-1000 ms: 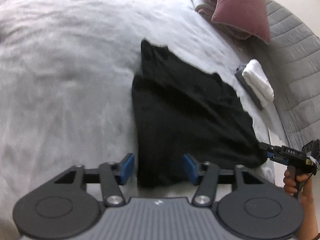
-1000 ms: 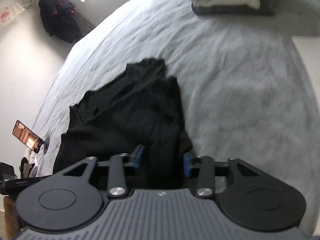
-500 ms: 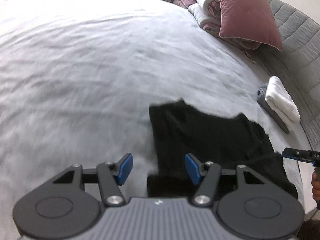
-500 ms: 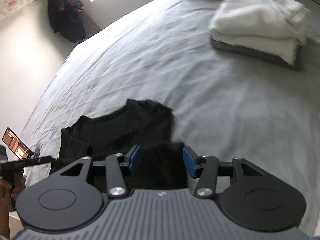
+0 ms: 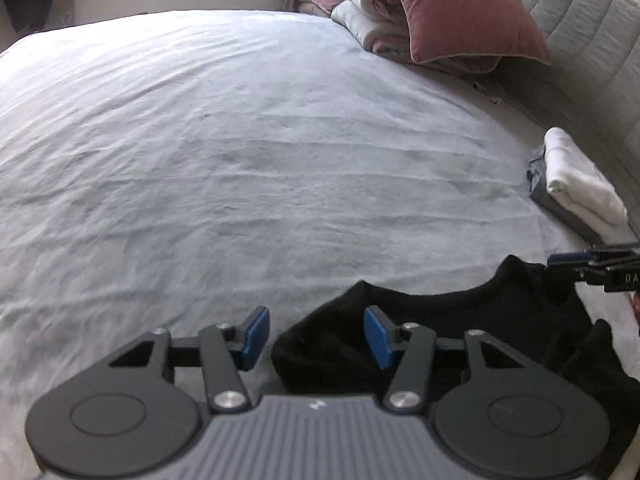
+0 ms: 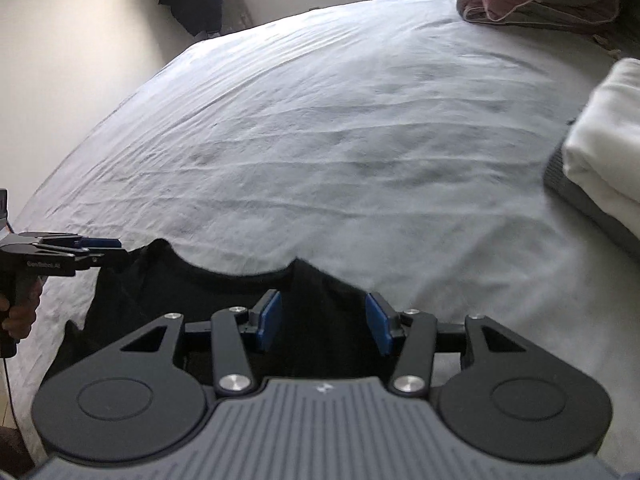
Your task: Fold clothes
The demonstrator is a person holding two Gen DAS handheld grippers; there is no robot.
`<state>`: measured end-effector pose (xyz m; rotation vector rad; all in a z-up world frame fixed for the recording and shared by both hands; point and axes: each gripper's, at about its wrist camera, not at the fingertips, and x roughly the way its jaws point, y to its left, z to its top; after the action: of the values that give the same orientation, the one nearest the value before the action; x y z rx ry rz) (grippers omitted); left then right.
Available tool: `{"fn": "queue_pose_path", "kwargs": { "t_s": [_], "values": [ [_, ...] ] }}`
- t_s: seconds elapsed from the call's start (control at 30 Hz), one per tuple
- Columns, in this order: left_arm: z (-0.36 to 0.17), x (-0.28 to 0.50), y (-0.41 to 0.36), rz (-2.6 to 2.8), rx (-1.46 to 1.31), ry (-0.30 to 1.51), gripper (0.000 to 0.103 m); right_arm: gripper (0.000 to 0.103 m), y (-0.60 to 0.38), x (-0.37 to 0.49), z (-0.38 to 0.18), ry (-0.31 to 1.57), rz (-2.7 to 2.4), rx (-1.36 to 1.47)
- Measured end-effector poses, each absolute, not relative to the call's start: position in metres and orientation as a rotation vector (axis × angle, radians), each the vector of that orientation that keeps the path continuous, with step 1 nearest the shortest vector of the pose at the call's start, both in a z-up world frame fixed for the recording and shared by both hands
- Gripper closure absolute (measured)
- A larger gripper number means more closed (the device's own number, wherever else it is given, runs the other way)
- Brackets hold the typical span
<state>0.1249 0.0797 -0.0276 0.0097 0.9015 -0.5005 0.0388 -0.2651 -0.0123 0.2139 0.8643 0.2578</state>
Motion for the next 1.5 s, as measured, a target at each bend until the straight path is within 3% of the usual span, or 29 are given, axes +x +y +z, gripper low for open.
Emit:
{"fn": "queue_pose_path", "kwargs": {
  "t_s": [0.13,0.23,0.27,0.3,0.33,0.37,0.4,1.0,1.3,1.5],
  "values": [
    [-0.035,0.131,0.076,-0.501,0.019,0.901,0.064,0.051,-0.258,0.053,-0.021,0.882,0.254,0.156],
    [-0.035,0.133,0.076,-0.531,-0.005,0.915,0.087,0.052,-0.249,0.057,-0.027,0.887,0.262,0.073],
    [-0.036,0.134,0.076,-0.542,-0.016,0.924,0.099,0.057,-0.245,0.056,-0.029,0.886,0.267,0.039],
    [-0.037,0.133,0.075,-0.543,-0.020,0.932,0.100,0.061,-0.241,0.056,-0.031,0.885,0.272,0.004],
    [-0.037,0.133,0.073,-0.538,-0.010,0.927,0.100,0.073,-0.239,0.056,-0.031,0.882,0.279,-0.015],
    [-0.037,0.130,0.071,-0.531,0.001,0.918,0.101,0.092,-0.238,0.056,-0.030,0.884,0.283,-0.012],
    [-0.036,0.128,0.069,-0.524,0.011,0.910,0.101,0.096,-0.238,0.056,-0.029,0.886,0.287,-0.005],
    [0.031,0.008,0.108,-0.717,0.054,0.598,0.101,0.097,-0.229,-0.052,0.037,0.623,0.368,-0.107],
    [-0.006,-0.057,0.115,-0.862,0.164,0.715,0.101,0.096,-0.222,-0.108,0.011,0.687,0.418,-0.133],
    [-0.025,-0.075,0.116,-0.866,0.221,0.804,0.099,0.088,-0.220,-0.127,-0.013,0.803,0.427,-0.134]
  ]
}}
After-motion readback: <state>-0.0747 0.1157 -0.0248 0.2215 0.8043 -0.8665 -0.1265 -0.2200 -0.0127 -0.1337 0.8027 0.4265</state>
